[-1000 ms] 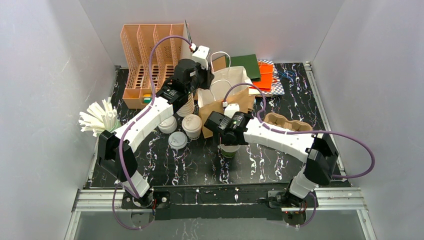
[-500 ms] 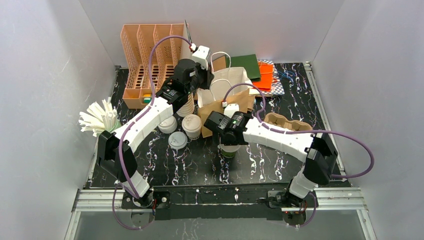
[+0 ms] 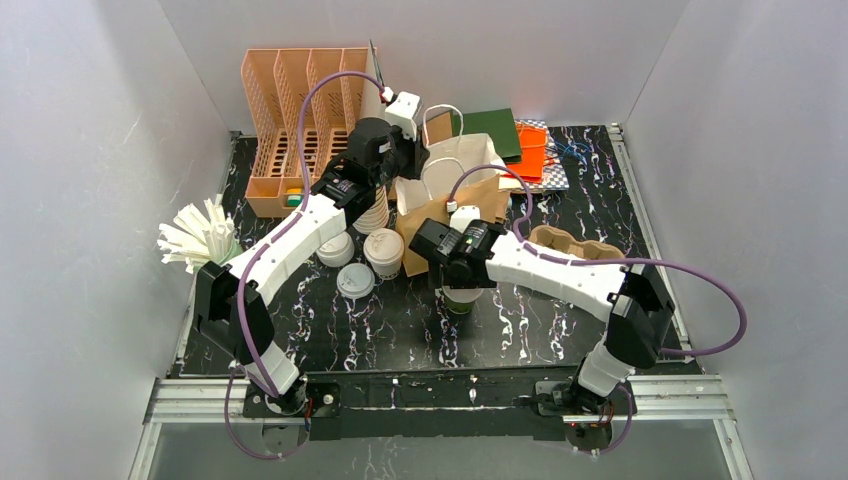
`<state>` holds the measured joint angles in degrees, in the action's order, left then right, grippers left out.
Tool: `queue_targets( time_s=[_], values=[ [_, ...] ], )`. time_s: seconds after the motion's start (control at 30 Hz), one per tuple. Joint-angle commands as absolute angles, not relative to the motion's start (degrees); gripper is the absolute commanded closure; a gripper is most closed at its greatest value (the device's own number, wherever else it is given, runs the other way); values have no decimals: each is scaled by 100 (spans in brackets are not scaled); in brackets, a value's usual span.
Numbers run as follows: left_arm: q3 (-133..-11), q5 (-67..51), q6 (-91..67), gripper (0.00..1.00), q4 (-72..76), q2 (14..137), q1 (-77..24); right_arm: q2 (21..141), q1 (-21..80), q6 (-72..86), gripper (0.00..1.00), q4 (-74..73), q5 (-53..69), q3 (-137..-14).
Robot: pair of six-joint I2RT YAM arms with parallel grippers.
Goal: Pack the takeout coffee
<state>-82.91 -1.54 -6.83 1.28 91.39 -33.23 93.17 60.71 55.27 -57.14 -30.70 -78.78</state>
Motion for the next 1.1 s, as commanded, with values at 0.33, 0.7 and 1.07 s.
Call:
queue_targets(
  time_s=[0.33, 0.7, 1.07],
  values=[
    [-8224, -233, -730, 90, 347, 8806, -3349, 8838, 6038, 5290, 14, -6854, -3311, -8925],
    [-8104, -360, -914, 90, 254, 8791, -3495, 7953, 6034, 4145, 20, -7873, -2930, -11175],
    [-8232, -517, -766, 90, 31, 8779, -3675, 7257, 6036, 3275, 27, -6403, -2866, -11891]
  ],
)
